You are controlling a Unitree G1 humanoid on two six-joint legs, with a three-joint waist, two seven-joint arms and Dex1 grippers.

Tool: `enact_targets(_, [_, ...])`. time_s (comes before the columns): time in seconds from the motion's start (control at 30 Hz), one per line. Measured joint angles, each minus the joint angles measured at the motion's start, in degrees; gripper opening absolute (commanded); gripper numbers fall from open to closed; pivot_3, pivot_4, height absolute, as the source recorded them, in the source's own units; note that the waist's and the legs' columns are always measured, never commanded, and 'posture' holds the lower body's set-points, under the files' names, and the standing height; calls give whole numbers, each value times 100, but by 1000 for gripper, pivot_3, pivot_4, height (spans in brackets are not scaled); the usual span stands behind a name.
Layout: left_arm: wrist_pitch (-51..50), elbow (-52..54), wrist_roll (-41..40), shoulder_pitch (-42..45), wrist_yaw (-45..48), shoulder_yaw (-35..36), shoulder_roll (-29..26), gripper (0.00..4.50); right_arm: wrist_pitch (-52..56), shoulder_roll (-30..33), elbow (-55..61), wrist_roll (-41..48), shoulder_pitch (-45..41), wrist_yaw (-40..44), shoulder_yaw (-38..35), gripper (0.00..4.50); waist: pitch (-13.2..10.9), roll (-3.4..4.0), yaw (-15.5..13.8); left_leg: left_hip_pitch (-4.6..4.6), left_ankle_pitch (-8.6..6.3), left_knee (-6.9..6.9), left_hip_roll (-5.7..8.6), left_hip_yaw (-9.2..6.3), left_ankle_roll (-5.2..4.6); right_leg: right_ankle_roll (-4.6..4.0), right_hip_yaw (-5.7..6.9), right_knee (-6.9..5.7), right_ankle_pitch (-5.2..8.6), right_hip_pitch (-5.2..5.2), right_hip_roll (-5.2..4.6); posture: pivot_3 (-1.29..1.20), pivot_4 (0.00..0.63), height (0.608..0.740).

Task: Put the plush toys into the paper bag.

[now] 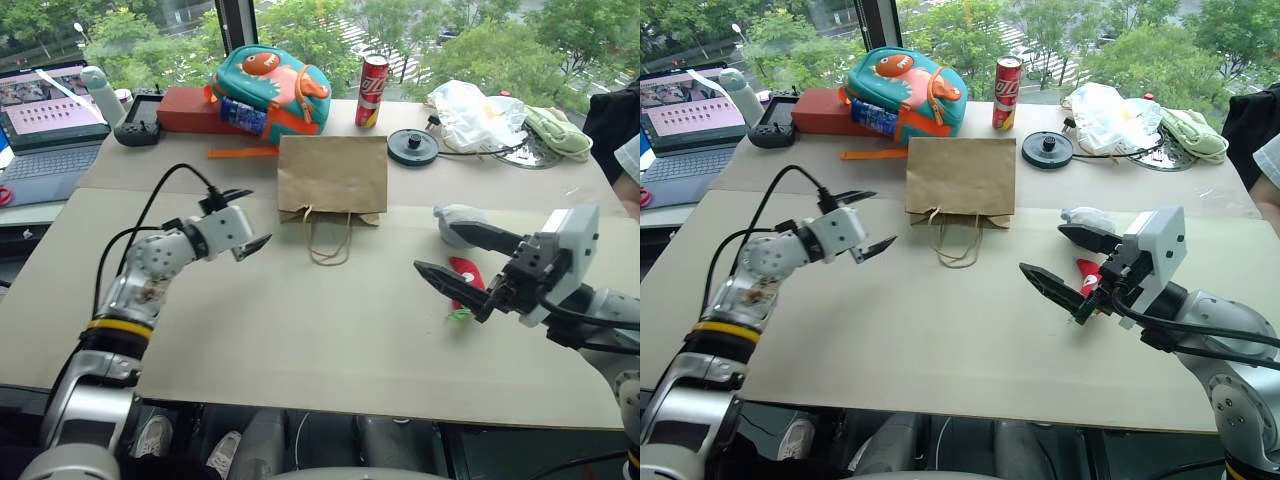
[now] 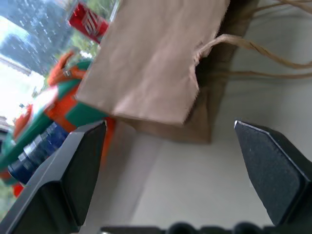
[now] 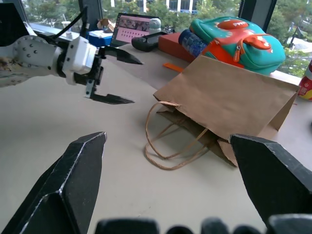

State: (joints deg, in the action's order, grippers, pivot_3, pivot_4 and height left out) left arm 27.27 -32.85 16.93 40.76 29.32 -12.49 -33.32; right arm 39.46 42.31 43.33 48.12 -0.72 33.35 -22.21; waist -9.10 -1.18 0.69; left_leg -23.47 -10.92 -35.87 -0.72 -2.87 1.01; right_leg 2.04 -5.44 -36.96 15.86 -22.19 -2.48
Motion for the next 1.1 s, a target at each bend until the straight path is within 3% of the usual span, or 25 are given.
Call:
enact_targets(0.3, [703, -2578, 945, 1465, -1291, -653, 943, 4500, 0, -19, 388, 67, 198, -470, 71, 4478, -1, -2, 33, -2, 0, -2, 3, -3, 0, 4, 3, -4, 1, -1, 1, 0, 150, 739])
enact_targets(0.63, [673, -3733, 1722, 2197, -2630, -1165, 1372, 4500, -1, -18, 528, 230, 200, -742, 100, 4478, -2, -5, 19, -3, 0, -2, 7, -4, 0, 7, 3, -6, 2, 0, 0, 0, 150, 739])
enact_targets(0.77, [637, -3864, 1854, 2231, -2853, -1251, 1465, 3471, -1, -17, 571, 267, 200, -802, 100, 4500, -2, -5, 19, -1, 0, -2, 7, -5, 0, 7, 3, -7, 2, 0, 1, 0, 150, 739])
enact_targets(1.07, [593, -4012, 1900, 2233, -2903, -1275, 1514, 181, -1, -16, 577, 270, 199, -868, 101, 4500, -2, -5, 17, -1, 0, -2, 8, -5, 0, 7, 3, -8, 2, 0, 0, 0, 150, 739])
enact_targets(1.1, [582, -4012, 1900, 2234, -2903, -1275, 1514, 26, -1, -16, 577, 270, 198, -871, 102, 4500, -2, -5, 17, -1, 0, -3, 8, -4, 0, 6, 3, -8, 2, 0, 0, 0, 150, 739])
